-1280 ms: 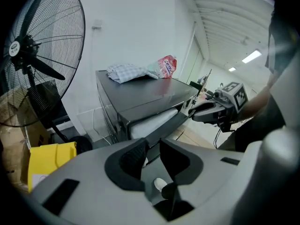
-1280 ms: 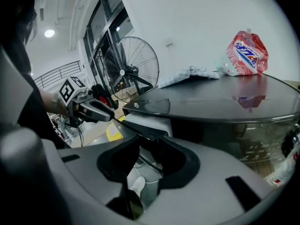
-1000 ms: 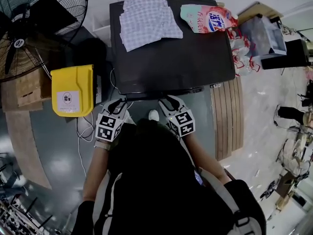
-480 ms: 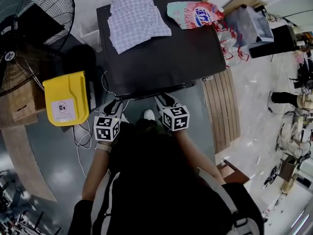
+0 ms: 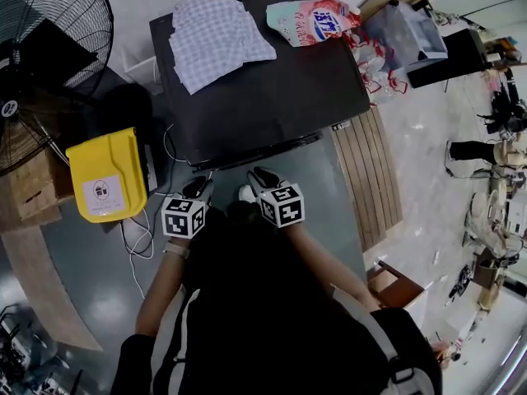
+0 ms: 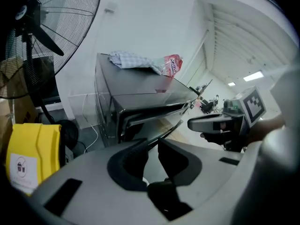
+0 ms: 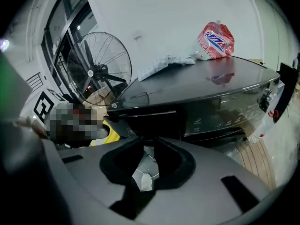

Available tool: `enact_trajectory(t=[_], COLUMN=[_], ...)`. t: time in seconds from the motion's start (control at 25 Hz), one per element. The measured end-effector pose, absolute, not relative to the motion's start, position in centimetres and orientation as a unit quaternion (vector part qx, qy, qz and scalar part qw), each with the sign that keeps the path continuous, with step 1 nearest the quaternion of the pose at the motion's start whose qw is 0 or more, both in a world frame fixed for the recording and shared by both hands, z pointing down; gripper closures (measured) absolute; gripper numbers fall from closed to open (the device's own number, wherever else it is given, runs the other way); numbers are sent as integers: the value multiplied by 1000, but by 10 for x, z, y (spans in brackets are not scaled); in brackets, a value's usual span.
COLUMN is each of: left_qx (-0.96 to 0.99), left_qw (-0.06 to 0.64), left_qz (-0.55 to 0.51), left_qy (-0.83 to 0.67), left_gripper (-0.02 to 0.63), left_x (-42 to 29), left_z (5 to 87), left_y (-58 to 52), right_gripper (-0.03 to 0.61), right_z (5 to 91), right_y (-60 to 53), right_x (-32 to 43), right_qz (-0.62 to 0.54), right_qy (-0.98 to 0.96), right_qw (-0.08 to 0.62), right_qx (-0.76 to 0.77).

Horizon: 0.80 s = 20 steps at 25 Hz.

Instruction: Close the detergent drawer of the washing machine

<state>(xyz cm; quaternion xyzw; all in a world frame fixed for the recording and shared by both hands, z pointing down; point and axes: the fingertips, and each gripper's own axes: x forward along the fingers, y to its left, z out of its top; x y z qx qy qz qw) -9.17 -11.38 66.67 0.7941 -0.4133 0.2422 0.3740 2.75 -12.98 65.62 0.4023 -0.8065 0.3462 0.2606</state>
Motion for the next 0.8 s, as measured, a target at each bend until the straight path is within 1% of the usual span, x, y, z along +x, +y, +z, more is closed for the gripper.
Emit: enact_trajectory(t=[0.12,0.2,0.52,0.8], left_qx=[809,818,834,839], left_qw=[362,350,326,334], left_qz=[245,252,272,277], left_qy=[-394,-381,-353,-329], left_gripper=[584,596,601,603], left_x=[-81,-74,-59,-54], left_z=[663,662,659,658], left_y=[-116,-119,-125,-130], right_gripper=[526,535,549,561], right_z=[657,657,653,661], right_y=[-128,-131,-149,-156], right_x=[21,20,18,12], right_qz=[339,336,326,337], right_qy=[-812,-813,-816,-815], right_qw=[267,268,272,288], right_qx=[394,392,393,374])
